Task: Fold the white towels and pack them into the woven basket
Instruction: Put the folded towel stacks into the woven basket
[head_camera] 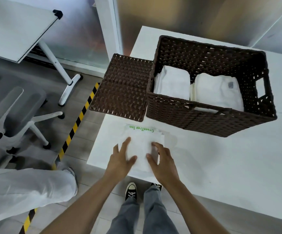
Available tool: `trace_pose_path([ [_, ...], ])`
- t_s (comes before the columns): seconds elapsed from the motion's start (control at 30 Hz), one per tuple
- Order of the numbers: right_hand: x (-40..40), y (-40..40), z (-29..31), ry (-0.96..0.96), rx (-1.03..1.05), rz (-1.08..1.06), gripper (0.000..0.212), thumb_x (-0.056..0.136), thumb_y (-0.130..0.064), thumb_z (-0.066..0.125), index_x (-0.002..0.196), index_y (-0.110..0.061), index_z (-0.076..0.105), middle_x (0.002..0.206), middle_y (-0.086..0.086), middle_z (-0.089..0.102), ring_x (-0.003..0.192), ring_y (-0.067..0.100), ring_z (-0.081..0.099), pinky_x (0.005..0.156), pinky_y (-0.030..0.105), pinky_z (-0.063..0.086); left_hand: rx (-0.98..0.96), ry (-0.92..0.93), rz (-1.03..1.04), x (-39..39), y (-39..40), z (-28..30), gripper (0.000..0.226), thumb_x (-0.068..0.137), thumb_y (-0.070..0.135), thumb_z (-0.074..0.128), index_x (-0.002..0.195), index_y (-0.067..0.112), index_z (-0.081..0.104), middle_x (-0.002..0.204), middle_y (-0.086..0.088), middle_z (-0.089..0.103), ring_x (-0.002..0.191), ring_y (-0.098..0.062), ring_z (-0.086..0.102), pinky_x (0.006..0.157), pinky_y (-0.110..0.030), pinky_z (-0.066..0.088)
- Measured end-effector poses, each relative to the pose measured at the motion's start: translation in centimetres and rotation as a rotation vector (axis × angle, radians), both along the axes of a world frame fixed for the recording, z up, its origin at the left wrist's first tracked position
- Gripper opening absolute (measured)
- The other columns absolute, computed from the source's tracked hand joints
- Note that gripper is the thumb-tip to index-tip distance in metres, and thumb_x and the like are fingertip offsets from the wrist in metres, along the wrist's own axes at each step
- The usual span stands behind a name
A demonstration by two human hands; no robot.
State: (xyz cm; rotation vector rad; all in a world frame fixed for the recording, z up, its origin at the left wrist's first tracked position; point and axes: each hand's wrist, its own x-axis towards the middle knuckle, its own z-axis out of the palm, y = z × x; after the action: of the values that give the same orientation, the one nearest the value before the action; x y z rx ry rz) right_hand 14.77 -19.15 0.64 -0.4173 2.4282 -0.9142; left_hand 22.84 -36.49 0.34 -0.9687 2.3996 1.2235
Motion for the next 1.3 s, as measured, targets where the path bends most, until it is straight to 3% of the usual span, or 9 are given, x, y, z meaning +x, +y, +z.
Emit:
trace_pose_path([
  [0.23,0.2,3.2,-0.3,-0.05,0.066,-0.235,0.078,0.087,-0.062,0.065,0.152,-0.043,0.026,0.139,-0.004,0.052,0.125,0.02,0.054,0.106,0.044,0.045,0.016,0.09,-0.019,-0.8,3.2,0.4,0.077,0.095,0.043,0.062,0.155,0.048,0.013,0.147,-0.005,0.042,0.121,-0.025,0.058,0.097,-0.037,0.05],
  [0.37,-0.5,2.7,-0.6,-0.328,0.031,-0.393,0.072,0.087,-0.055,0.071,0.147,-0.029,0.041,0.112,-0.006,0.064,0.099,0.019,0.063,0.082,0.034,0.055,0.057,0.047,0.187,-0.9,2.5,0.7,0.085,0.094,0.036,0.064,0.158,0.038,0.008,0.152,-0.008,0.047,0.134,-0.029,0.051,0.105,-0.04,0.044],
  [0.47,-1.0,2.2,-0.8,-0.408,-0.025,-0.487,0.064,0.085,-0.043,0.077,0.139,-0.022,0.05,0.11,-0.002,0.066,0.092,0.017,0.063,0.063,0.021,0.047,0.066,-0.044,0.205,-1.3,2.2,1.6,0.071,0.091,0.032,0.068,0.152,0.026,0.032,0.138,-0.004,0.057,0.118,-0.027,0.057,0.098,-0.035,0.046],
  [0.53,-1.4,2.1,-0.9,-0.493,-0.08,-0.587,0.068,0.081,-0.038,0.082,0.138,-0.019,0.05,0.111,0.001,0.065,0.094,0.019,0.064,0.068,0.027,0.051,0.087,-0.053,0.227,-1.6,2.0,2.2,0.064,0.089,0.03,0.07,0.145,0.023,0.041,0.122,-0.001,0.061,0.101,-0.021,0.057,0.086,-0.03,0.045],
  [0.7,-2.1,2.9,-1.4,-0.677,-0.22,-0.651,0.069,0.059,-0.055,0.09,0.112,-0.015,0.071,0.102,-0.002,0.076,0.091,0.022,0.074,0.083,0.042,0.063,0.349,-0.131,0.42,-2.6,0.5,2.2,0.088,0.067,0.057,0.083,0.135,0.008,0.056,0.119,-0.009,0.07,0.105,-0.026,0.068,0.092,-0.038,0.055],
  [0.8,-2.1,3.4,-1.3,-0.69,-0.274,-0.626,0.052,0.068,-0.043,0.09,0.111,-0.016,0.074,0.102,-0.002,0.078,0.093,0.021,0.075,0.086,0.04,0.061,0.613,-0.161,0.48,-3.1,0.4,3.1,0.056,0.074,0.052,0.081,0.107,0.007,0.073,0.097,-0.009,0.078,0.088,-0.027,0.073,0.076,-0.033,0.057],
  [0.9,-1.8,3.8,-0.5,-0.704,-0.366,-0.644,0.04,0.077,-0.027,0.085,0.113,-0.014,0.072,0.103,0.0,0.079,0.094,0.021,0.075,0.082,0.039,0.062,0.614,-0.046,0.407,-3.3,0.8,3.8,0.047,0.066,0.036,0.084,0.104,0.011,0.071,0.101,-0.01,0.077,0.092,-0.028,0.073,0.089,-0.044,0.058],
  [1.1,-1.5,5.4,2.3,-0.768,-0.63,-0.472,0.052,0.088,-0.034,0.078,0.135,-0.017,0.06,0.126,0.003,0.073,0.116,0.025,0.069,0.104,0.048,0.052,0.547,0.185,0.07,-3.0,1.7,7.9,0.051,0.066,0.025,0.078,0.113,0.02,0.06,0.108,0.0,0.072,0.101,-0.02,0.07,0.087,-0.04,0.058],
  [1.3,-3.1,6.3,5.6,-0.849,-0.851,-0.347,0.086,0.081,-0.048,0.082,0.151,-0.014,0.044,0.147,0.012,0.057,0.137,0.032,0.054,0.118,0.055,0.035,0.551,0.319,-0.08,-3.5,1.4,13.3,0.05,0.069,0.017,0.076,0.117,0.022,0.059,0.108,0.0,0.072,0.102,-0.024,0.069,0.089,-0.044,0.057],
])
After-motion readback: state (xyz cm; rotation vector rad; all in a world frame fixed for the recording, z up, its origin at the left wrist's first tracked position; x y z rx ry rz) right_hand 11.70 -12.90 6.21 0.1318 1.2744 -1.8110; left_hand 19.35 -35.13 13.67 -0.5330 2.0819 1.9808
